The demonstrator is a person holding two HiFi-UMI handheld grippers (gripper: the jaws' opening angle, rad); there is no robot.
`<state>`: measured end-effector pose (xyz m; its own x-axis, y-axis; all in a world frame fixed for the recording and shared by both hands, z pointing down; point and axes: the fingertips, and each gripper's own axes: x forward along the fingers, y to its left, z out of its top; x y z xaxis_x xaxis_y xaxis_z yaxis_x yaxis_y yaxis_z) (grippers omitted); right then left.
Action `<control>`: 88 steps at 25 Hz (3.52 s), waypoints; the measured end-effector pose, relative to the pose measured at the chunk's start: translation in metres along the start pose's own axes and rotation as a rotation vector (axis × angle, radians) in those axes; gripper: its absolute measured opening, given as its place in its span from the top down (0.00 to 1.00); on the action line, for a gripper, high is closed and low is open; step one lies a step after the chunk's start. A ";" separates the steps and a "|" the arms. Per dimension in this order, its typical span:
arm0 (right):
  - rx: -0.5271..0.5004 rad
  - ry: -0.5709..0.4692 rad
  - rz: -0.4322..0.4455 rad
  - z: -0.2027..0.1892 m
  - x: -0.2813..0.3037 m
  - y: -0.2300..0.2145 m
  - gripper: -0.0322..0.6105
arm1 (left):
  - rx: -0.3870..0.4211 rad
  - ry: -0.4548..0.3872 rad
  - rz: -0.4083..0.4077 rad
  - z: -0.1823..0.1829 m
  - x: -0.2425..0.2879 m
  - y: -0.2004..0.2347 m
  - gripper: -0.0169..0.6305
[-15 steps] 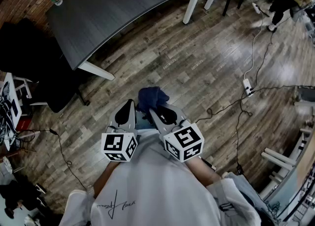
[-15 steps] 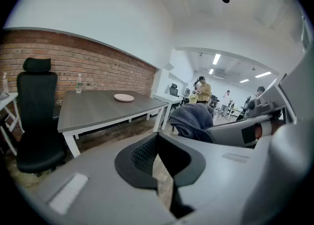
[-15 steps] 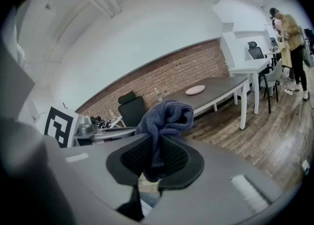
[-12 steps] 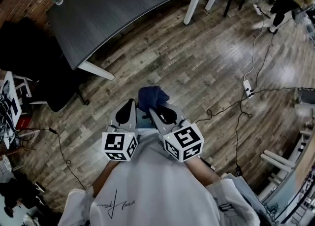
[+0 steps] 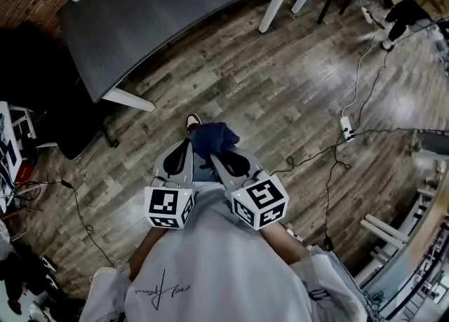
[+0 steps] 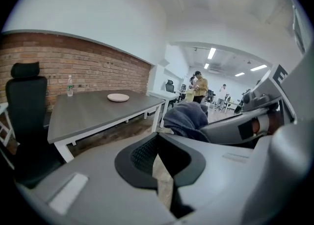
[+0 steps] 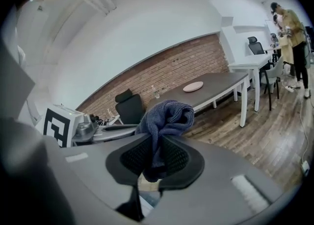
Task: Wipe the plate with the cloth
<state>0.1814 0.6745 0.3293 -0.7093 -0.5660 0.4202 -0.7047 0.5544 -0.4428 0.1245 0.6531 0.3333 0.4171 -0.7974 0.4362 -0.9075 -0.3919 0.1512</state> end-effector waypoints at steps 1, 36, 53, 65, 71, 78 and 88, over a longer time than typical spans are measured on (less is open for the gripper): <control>0.013 -0.005 -0.008 0.004 0.003 -0.007 0.86 | 0.025 0.001 -0.002 0.004 0.006 0.001 0.97; -0.060 0.057 -0.071 0.184 0.241 -0.081 0.86 | 0.021 -0.034 -0.116 0.161 0.192 0.210 0.97; -0.061 0.069 -0.043 0.235 0.295 -0.126 0.86 | -0.072 -0.033 -0.070 0.185 0.246 0.259 0.97; -0.072 0.089 0.047 0.305 0.341 -0.185 0.85 | -0.115 -0.030 0.001 0.235 0.318 0.281 0.97; -0.045 0.090 0.071 0.335 0.363 -0.222 0.85 | -0.166 -0.024 0.055 0.252 0.353 0.305 0.97; -0.035 0.113 0.101 0.363 0.380 -0.266 0.85 | -0.197 -0.020 0.089 0.268 0.395 0.314 0.97; -0.084 0.170 0.168 0.388 0.416 -0.309 0.85 | -0.256 -0.002 0.165 0.270 0.444 0.329 0.97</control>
<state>0.1113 0.0308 0.3332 -0.8045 -0.3545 0.4766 -0.5704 0.6850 -0.4533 0.0245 0.0463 0.3374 0.2629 -0.8417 0.4717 -0.9460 -0.1289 0.2973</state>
